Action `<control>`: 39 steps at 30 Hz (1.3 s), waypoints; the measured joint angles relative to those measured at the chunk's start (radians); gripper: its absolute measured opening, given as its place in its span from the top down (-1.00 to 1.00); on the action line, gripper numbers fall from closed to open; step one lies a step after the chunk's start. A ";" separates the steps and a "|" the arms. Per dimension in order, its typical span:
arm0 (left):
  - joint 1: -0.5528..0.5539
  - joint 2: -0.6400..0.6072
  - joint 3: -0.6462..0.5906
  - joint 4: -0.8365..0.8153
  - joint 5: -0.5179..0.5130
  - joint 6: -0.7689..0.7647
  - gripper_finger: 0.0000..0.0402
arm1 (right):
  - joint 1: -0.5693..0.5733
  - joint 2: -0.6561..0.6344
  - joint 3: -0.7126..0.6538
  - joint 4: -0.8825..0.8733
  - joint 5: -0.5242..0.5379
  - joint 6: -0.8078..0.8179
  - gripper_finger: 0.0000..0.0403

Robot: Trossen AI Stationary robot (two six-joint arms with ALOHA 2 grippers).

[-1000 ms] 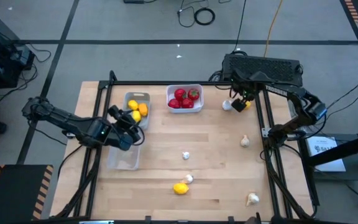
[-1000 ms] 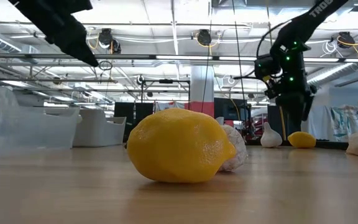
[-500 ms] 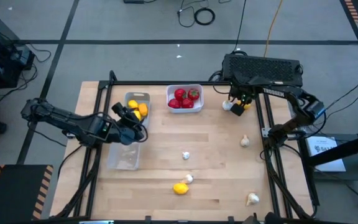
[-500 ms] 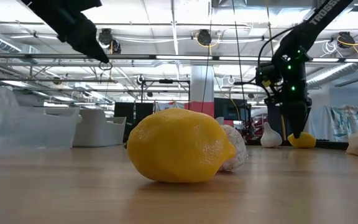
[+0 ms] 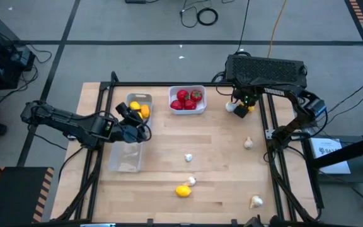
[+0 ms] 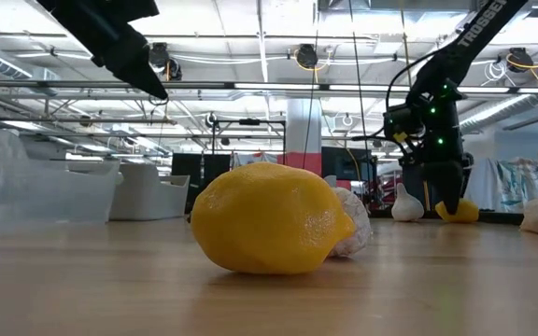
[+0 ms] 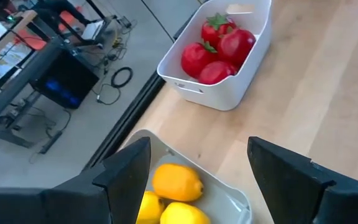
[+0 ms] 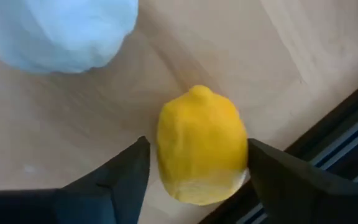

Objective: Sort produce into baskets
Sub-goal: Put the yellow lemon into the gray bin

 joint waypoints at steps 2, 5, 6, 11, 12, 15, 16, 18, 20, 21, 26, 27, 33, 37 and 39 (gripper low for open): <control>0.000 0.000 0.000 0.000 0.010 0.001 -0.36 | 0.001 0.000 0.000 -0.017 -0.002 0.022 -0.09; 0.000 0.000 0.000 -0.001 0.018 0.002 -0.36 | 0.002 -0.001 0.001 -0.068 -0.036 0.030 0.07; 0.000 0.000 0.000 0.000 0.017 0.005 -0.36 | 0.002 -0.001 0.001 -0.080 -0.041 0.039 0.12; 0.000 0.000 0.000 0.033 0.017 0.027 -0.36 | 0.002 -0.012 0.001 -0.147 -0.052 0.067 0.22; 0.000 0.000 0.000 0.036 0.017 0.029 -0.36 | 0.003 -0.016 0.003 -0.161 -0.055 0.070 0.22; 0.000 0.000 0.000 0.056 0.017 0.046 -0.36 | 0.015 -0.016 0.027 -0.222 -0.055 0.094 0.21; 0.000 0.000 0.000 0.056 0.017 0.046 -0.36 | 0.022 -0.016 0.040 -0.243 -0.055 0.100 0.21; 0.000 0.000 0.000 0.056 0.017 0.046 -0.36 | 0.040 -0.016 0.072 -0.284 -0.055 0.109 0.21; 0.000 0.000 0.000 0.056 0.017 0.047 -0.36 | 0.058 -0.016 0.114 -0.326 -0.055 0.120 0.22; 0.000 0.000 0.000 0.056 0.017 0.047 -0.36 | 0.067 -0.016 0.141 -0.345 -0.055 0.126 0.22; 0.000 0.000 0.000 0.055 0.016 0.047 -0.36 | 0.121 -0.016 0.300 -0.385 -0.054 0.186 0.21; 0.000 0.000 0.000 0.054 0.017 0.047 -0.36 | 0.136 -0.016 0.335 -0.385 -0.054 0.199 0.21; 0.000 0.000 0.000 0.053 0.018 0.054 -0.36 | 0.243 -0.017 0.495 -0.240 -0.053 0.283 0.21; 0.000 0.000 0.000 0.038 0.019 0.055 -0.36 | 0.337 -0.015 0.498 0.052 -0.051 0.320 0.21; 0.000 0.000 0.000 0.024 0.019 0.054 -0.36 | 0.393 0.002 0.477 0.240 -0.051 0.334 0.21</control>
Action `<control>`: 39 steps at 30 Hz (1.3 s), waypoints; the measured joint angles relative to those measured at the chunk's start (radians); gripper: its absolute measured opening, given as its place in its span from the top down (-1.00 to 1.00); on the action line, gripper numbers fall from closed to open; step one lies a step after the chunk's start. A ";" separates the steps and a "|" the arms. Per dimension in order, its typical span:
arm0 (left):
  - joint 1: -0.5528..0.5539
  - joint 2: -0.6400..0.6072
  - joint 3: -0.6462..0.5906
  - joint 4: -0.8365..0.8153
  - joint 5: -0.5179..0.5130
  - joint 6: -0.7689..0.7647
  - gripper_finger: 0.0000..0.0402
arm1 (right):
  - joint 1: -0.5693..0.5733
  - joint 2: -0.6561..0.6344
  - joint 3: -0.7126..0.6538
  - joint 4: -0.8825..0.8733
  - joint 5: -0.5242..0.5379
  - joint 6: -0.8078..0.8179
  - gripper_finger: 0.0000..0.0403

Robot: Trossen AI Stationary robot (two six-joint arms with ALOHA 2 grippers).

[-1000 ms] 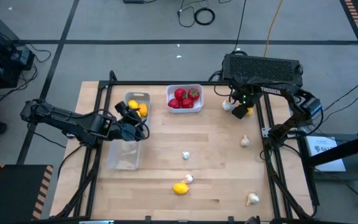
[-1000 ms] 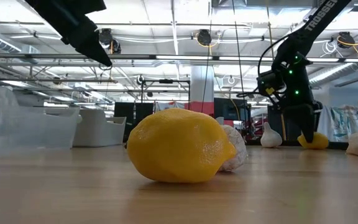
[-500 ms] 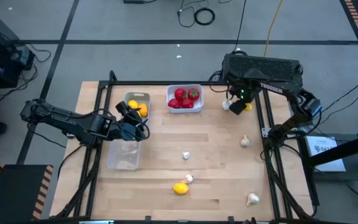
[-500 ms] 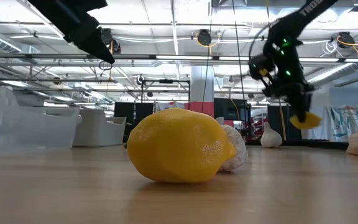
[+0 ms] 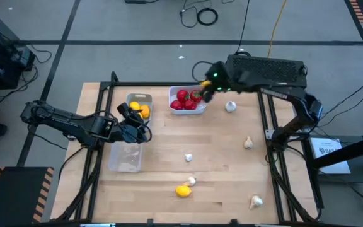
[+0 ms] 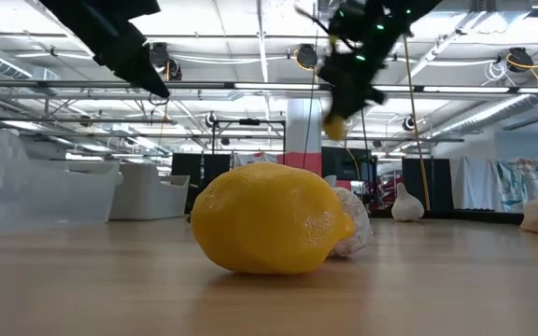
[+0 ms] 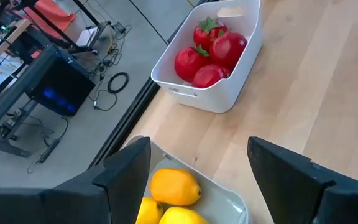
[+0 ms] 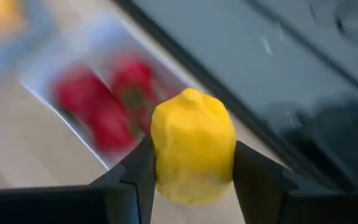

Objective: Sort produce into baskets
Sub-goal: Put the yellow lemon into the gray bin

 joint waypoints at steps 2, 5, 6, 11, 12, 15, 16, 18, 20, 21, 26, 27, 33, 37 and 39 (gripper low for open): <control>0.000 0.000 0.000 -0.023 -0.010 0.000 -0.36 | 0.055 0.035 -0.027 0.188 0.001 0.002 0.21; 0.002 0.000 0.000 -0.052 -0.053 -0.007 -0.36 | 0.131 0.135 -0.043 0.451 0.001 0.002 0.21; 0.002 0.000 0.000 -0.060 -0.073 -0.007 -0.36 | 0.154 0.176 -0.043 0.532 0.001 0.006 0.21; 0.007 0.000 0.000 -0.203 -0.335 -0.139 -0.36 | 0.251 0.386 -0.034 0.984 -0.003 0.053 0.21; 0.007 0.000 0.000 -0.248 -0.373 -0.188 -0.36 | 0.265 0.426 -0.025 1.067 -0.003 0.062 0.21; 0.010 0.000 0.000 -0.363 -0.398 -0.309 -0.36 | 0.299 0.545 0.033 1.253 -0.003 0.103 0.21; 0.015 0.000 0.000 -0.395 -0.398 -0.329 -0.36 | 0.305 0.587 0.064 1.279 -0.003 0.112 0.21; 0.028 0.000 0.000 -0.447 -0.396 -0.374 -0.36 | 0.312 0.665 0.138 1.276 -0.003 0.117 0.21; 0.044 0.000 -0.003 -0.469 -0.395 -0.407 -0.36 | 0.315 0.733 0.218 1.230 -0.003 0.117 0.21; 0.053 0.000 -0.004 -0.471 -0.395 -0.413 -0.36 | 0.315 0.762 0.260 1.202 -0.002 0.117 0.21; 0.094 0.000 -0.005 -0.483 -0.393 -0.420 -0.36 | 0.316 0.862 0.456 1.042 0.000 0.093 0.21; 0.103 0.000 -0.005 -0.483 -0.395 -0.417 -0.36 | 0.317 0.874 0.486 1.005 0.000 0.084 0.20; 0.174 0.000 -0.005 -0.480 -0.398 -0.402 -0.36 | 0.318 0.930 0.635 0.849 -0.003 0.047 0.06; 0.198 0.000 -0.006 -0.477 -0.398 -0.403 -0.36 | 0.318 0.930 0.654 0.802 -0.016 0.042 -0.13; 0.199 0.000 -0.006 -0.474 -0.398 -0.403 -0.36 | 0.318 0.930 0.653 0.784 -0.027 0.043 -0.22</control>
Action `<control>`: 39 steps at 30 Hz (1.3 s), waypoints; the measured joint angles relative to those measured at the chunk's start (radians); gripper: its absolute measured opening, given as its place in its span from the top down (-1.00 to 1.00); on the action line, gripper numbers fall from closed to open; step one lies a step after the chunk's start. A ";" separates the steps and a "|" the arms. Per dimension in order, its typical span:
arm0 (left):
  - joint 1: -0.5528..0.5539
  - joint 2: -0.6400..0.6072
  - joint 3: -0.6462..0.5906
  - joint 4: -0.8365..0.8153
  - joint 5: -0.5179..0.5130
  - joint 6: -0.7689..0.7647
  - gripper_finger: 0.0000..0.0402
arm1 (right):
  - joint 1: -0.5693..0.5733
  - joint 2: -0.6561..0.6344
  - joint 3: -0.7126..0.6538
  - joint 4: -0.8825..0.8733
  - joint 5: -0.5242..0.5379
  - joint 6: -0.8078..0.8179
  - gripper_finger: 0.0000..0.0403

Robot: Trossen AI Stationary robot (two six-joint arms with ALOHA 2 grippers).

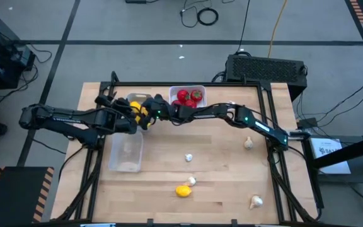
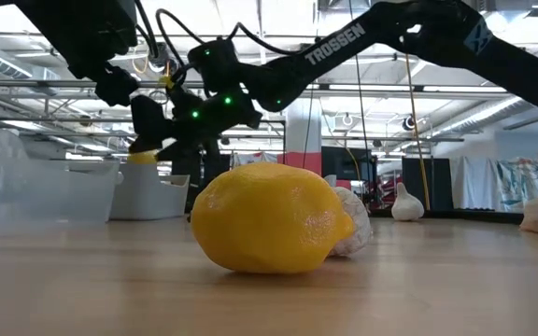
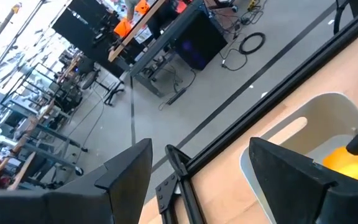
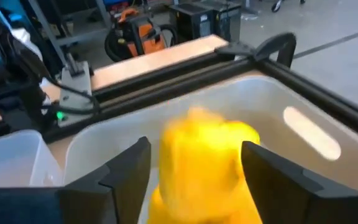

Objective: Sort produce into baskets
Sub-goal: Put the yellow lemon into the gray bin

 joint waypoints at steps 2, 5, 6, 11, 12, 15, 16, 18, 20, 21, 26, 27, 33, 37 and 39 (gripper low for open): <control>0.000 0.000 0.000 0.000 0.001 0.000 -0.36 | 0.000 -0.002 0.000 -0.015 -0.001 0.001 -0.29; -0.001 0.000 0.000 0.001 0.006 0.000 -0.36 | 0.000 -0.006 0.000 -0.022 -0.007 0.002 -0.37; -0.001 0.000 0.000 0.001 0.007 0.000 -0.36 | 0.000 -0.006 0.000 -0.022 -0.022 0.002 -0.39; -0.001 0.000 0.000 0.001 0.012 0.000 -0.36 | -0.002 -0.006 0.000 -0.047 -0.053 0.004 -0.43; -0.001 0.000 0.000 0.001 0.012 0.000 -0.36 | -0.002 -0.006 0.000 -0.054 -0.053 0.004 -0.43; -0.001 0.000 0.000 0.002 0.026 0.000 -0.36 | -0.006 -0.012 0.000 -0.100 -0.054 -0.002 -0.42; -0.001 0.000 0.000 0.001 0.032 0.000 -0.36 | -0.007 -0.021 -0.002 -0.135 -0.054 -0.010 -0.42; -0.001 0.000 0.000 0.001 0.041 0.000 -0.36 | -0.011 -0.041 -0.002 -0.201 -0.054 -0.025 -0.42; -0.001 0.000 0.000 0.002 0.045 0.000 -0.36 | -0.012 -0.067 -0.002 -0.273 -0.054 -0.041 -0.42; -0.001 0.000 0.000 0.002 0.045 0.000 -0.36 | -0.013 -0.079 -0.002 -0.311 -0.053 -0.048 -0.42; -0.001 0.000 0.000 0.002 0.052 0.000 -0.36 | 0.002 -0.148 -0.002 -0.517 -0.053 -0.068 -0.42; -0.001 0.000 0.000 0.002 0.058 -0.001 -0.36 | 0.007 -0.165 -0.002 -0.582 -0.054 -0.068 -0.42; -0.001 0.000 0.000 0.007 0.101 0.000 -0.36 | 0.060 -0.272 -0.002 -0.959 -0.078 -0.030 -0.42; -0.001 0.000 0.000 0.053 0.205 0.016 -0.36 | 0.153 -0.310 0.000 -1.161 -0.178 0.030 -0.42; -0.003 0.000 0.000 0.109 0.285 0.069 -0.36 | 0.221 -0.309 0.000 -1.244 -0.212 0.039 -0.42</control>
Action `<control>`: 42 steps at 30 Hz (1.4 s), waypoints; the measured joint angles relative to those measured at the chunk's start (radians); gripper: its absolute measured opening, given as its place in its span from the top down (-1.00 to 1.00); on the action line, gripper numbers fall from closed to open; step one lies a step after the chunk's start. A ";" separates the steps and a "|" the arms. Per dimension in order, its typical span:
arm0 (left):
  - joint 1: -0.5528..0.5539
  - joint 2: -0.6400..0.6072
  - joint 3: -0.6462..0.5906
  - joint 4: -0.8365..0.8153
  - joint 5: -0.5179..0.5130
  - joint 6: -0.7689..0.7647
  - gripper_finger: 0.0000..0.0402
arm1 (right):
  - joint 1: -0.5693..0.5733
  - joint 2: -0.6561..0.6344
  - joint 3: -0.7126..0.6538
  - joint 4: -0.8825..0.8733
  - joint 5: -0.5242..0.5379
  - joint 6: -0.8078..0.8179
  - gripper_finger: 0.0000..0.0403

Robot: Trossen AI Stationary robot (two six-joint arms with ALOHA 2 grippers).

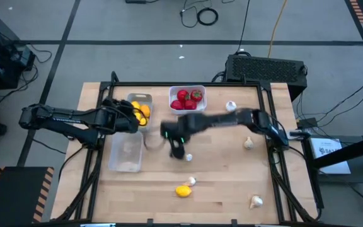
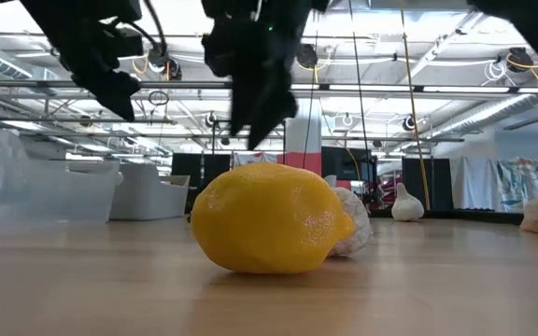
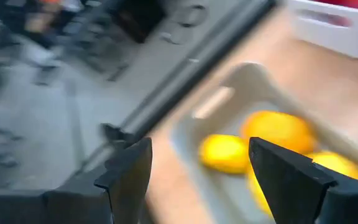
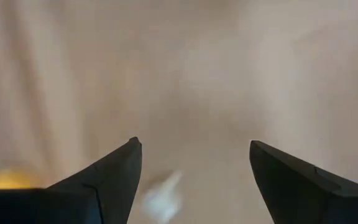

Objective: Sort produce into baskets
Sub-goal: Put the yellow lemon into the gray bin

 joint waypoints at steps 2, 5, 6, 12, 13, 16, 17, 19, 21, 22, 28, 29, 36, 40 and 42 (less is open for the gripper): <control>-0.006 0.003 0.000 0.079 0.103 0.073 -0.36 | 0.074 0.003 -0.002 -0.078 -0.021 0.006 -0.42; -0.036 0.012 0.000 0.207 0.274 0.198 -0.36 | 0.195 0.004 -0.002 -0.114 -0.024 0.037 -0.42; -0.050 0.018 0.000 0.256 0.331 0.244 -0.36 | 0.233 0.005 -0.002 -0.114 -0.024 0.050 -0.42; -0.177 0.038 -0.001 0.506 0.541 0.494 -0.36 | 0.411 0.008 -0.002 -0.025 0.080 0.101 -0.42; -0.198 0.038 -0.001 0.536 0.542 0.526 -0.36 | 0.432 0.008 -0.002 -0.009 0.117 0.103 -0.42; -0.259 0.002 -0.001 0.582 0.494 0.589 -0.36 | 0.478 0.008 -0.002 0.043 0.207 0.106 -0.42; -0.276 -0.020 -0.001 0.583 0.464 0.594 -0.36 | 0.488 0.008 -0.002 0.057 0.220 0.111 -0.42; -0.308 -0.073 -0.001 0.578 0.406 0.594 -0.36 | 0.499 0.008 -0.002 0.080 0.225 0.125 -0.42; -0.333 -0.128 -0.002 0.563 0.380 0.585 -0.36 | 0.504 0.009 -0.002 0.082 0.226 0.141 -0.42; -0.346 -0.154 -0.006 0.575 0.380 0.581 -0.36 | 0.504 0.008 -0.008 0.090 0.225 0.152 -0.42; -0.372 -0.276 -0.132 0.688 0.379 0.672 -0.36 | 0.491 0.010 -0.071 0.144 0.217 0.178 -0.42; -0.370 -0.291 -0.149 0.709 0.377 0.687 -0.36 | 0.487 0.010 -0.080 0.159 0.215 0.178 -0.42; -0.358 -0.328 -0.166 0.720 0.377 0.722 -0.36 | 0.467 0.009 -0.086 0.223 0.215 0.168 -0.42; -0.358 -0.328 -0.166 0.721 0.377 0.727 -0.36 | 0.467 0.012 -0.086 0.231 0.210 0.155 -0.42; -0.358 -0.328 -0.166 0.722 0.377 0.726 -0.36 | 0.469 0.012 -0.087 0.234 0.209 0.159 -0.42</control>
